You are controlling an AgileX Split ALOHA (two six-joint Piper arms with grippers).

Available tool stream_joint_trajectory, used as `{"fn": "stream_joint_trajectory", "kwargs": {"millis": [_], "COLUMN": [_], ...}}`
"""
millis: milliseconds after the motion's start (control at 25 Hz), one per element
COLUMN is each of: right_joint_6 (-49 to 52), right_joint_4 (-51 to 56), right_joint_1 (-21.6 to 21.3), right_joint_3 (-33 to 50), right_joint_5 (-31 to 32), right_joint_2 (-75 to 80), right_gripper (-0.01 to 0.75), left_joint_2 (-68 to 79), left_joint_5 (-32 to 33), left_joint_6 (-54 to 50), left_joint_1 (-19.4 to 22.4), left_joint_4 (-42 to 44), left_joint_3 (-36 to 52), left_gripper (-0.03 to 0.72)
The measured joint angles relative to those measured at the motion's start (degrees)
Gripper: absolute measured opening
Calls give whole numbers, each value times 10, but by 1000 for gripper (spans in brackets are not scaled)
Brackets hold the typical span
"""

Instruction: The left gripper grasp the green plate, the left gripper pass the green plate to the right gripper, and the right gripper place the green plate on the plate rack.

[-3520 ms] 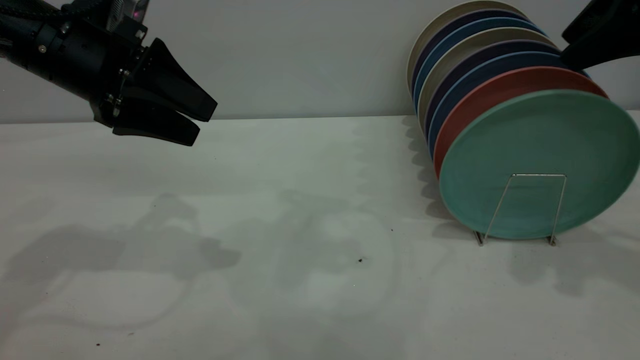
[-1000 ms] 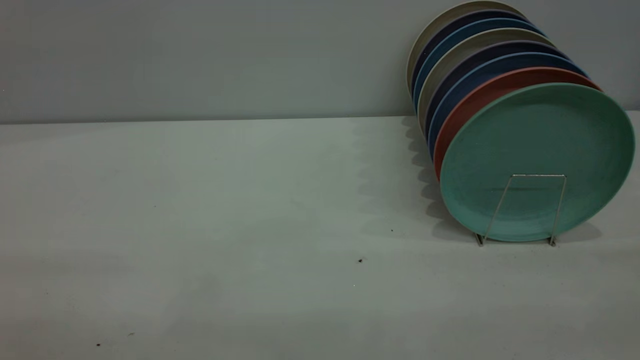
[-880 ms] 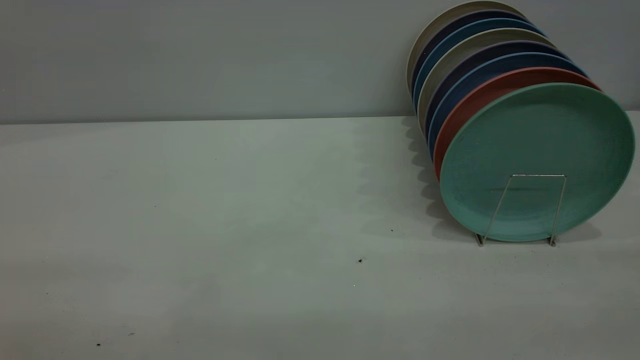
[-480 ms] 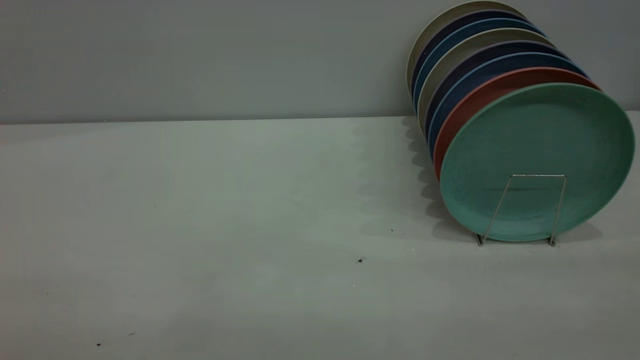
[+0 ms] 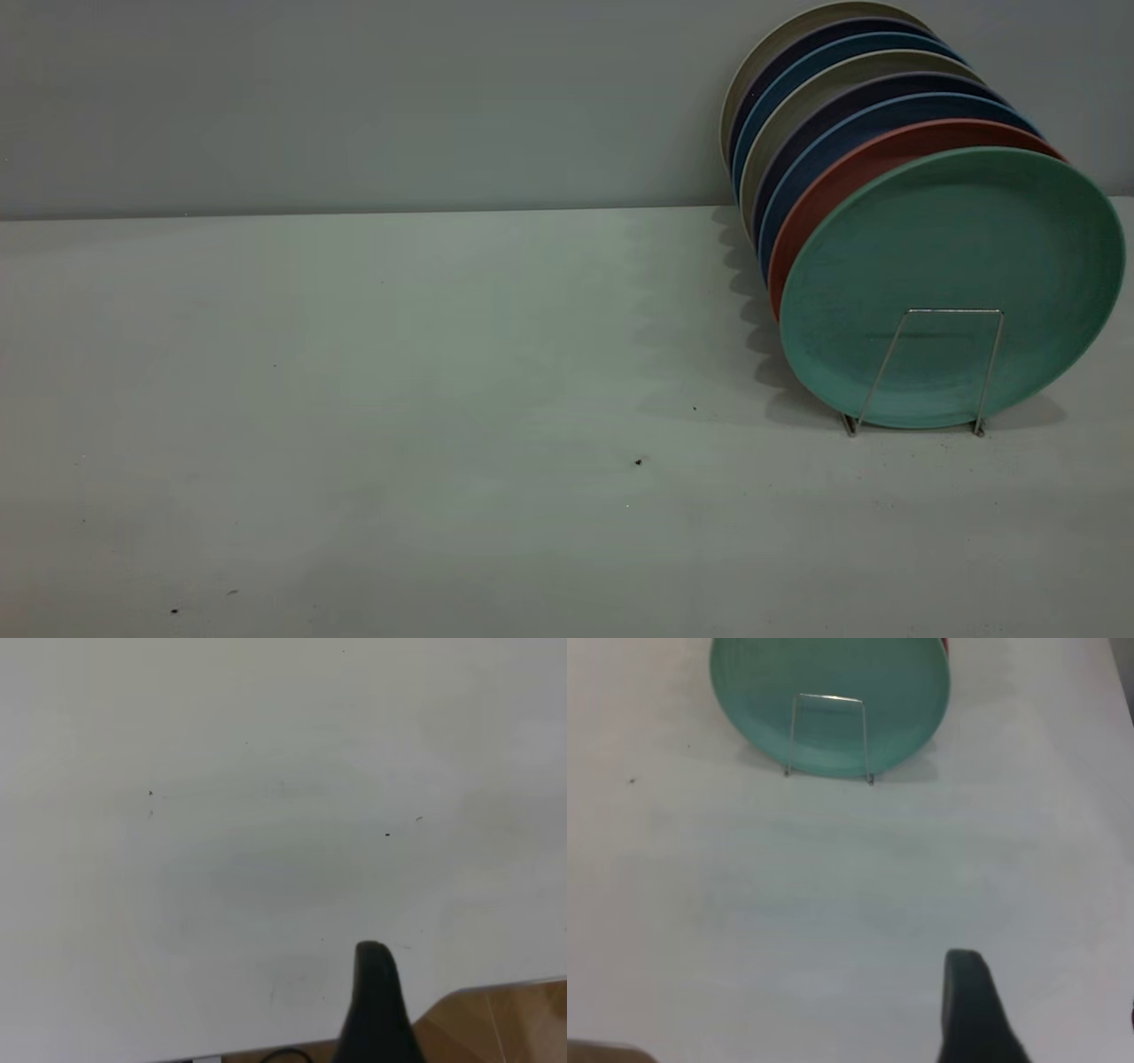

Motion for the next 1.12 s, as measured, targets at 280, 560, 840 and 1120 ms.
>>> {"fn": "stream_joint_trajectory", "kwargs": {"millis": [280,560,840,1120], "right_joint_6": [0,0,0,0], "right_joint_4": [2,4,4,4], "right_joint_1": [10,11,11,11], "right_joint_3": [0,0,0,0], "right_joint_5": [0,0,0,0], "right_joint_2": [0,0,0,0], "right_gripper": [440,440,440,440], "left_joint_2": [-32,-34,-34,-34], "left_joint_5": [1,1,1,1], "left_joint_6": [0,0,0,-1], "left_joint_1": [-22,-23,-23,-23], "left_joint_4": [1,1,1,1], "left_joint_3": [0,0,0,0], "left_gripper": [581,581,581,581]}}
